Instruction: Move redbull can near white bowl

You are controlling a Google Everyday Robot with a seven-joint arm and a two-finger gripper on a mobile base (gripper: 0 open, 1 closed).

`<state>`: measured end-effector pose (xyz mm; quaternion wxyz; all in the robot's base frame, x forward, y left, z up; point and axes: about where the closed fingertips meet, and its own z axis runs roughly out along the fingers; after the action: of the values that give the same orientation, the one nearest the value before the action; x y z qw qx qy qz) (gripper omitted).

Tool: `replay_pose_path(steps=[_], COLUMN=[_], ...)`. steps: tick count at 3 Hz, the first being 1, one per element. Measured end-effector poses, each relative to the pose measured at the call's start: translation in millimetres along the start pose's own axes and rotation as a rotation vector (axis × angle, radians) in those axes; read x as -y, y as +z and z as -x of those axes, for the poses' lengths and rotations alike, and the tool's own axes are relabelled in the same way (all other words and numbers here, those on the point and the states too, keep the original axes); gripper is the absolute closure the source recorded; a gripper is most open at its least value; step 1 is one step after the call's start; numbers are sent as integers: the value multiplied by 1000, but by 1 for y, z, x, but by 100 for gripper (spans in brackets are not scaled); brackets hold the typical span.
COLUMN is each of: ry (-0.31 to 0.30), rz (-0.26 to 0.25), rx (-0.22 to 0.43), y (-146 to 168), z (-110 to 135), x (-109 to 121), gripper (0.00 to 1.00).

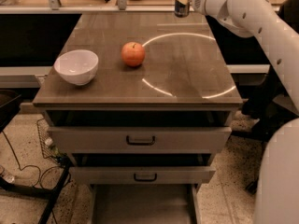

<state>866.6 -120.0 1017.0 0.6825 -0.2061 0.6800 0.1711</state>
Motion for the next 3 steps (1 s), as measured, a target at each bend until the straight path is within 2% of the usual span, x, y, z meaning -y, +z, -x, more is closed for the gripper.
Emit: replay_pose_path(steps=[2,3], ry=[72,84], rz=[-2,9], rx=[-4,1], y=[-98,-142], z=[-24,-44], x=[11,10], gripper=[100,100])
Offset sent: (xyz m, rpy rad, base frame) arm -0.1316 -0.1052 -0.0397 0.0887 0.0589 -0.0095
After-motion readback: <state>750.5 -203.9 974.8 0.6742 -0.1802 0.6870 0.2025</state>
